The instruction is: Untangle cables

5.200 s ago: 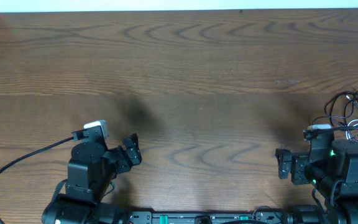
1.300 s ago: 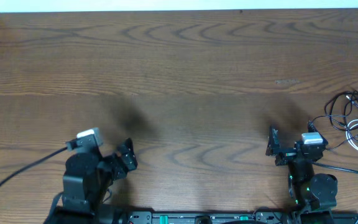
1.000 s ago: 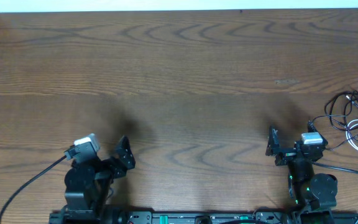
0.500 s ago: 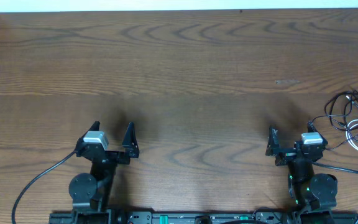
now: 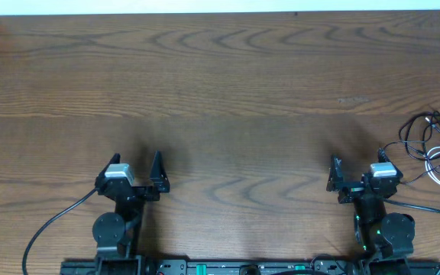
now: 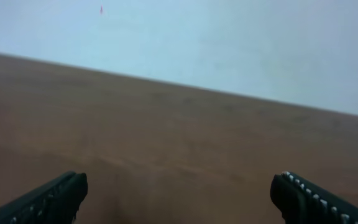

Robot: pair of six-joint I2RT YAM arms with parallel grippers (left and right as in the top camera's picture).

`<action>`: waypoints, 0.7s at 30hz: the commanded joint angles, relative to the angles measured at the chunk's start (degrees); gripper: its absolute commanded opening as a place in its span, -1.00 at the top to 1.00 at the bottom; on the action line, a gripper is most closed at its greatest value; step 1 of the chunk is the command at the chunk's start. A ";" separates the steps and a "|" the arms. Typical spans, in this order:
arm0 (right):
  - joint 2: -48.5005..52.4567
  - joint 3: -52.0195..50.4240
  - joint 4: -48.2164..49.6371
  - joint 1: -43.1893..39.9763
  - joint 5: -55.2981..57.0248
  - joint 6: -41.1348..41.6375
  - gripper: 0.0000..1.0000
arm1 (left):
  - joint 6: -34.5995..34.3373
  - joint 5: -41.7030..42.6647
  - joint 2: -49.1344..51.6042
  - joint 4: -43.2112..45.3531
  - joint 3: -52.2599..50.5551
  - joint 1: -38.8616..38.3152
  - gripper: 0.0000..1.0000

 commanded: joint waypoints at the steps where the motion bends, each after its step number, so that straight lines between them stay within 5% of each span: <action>1: -0.33 -0.07 -0.17 0.28 -0.15 0.15 -0.98 | 0.96 -1.11 -0.59 -2.67 -0.26 0.28 -0.97; 21: -0.33 -0.07 -0.17 0.28 -0.15 0.15 -0.98 | 0.96 -1.11 -0.59 -3.98 -0.26 0.26 -0.97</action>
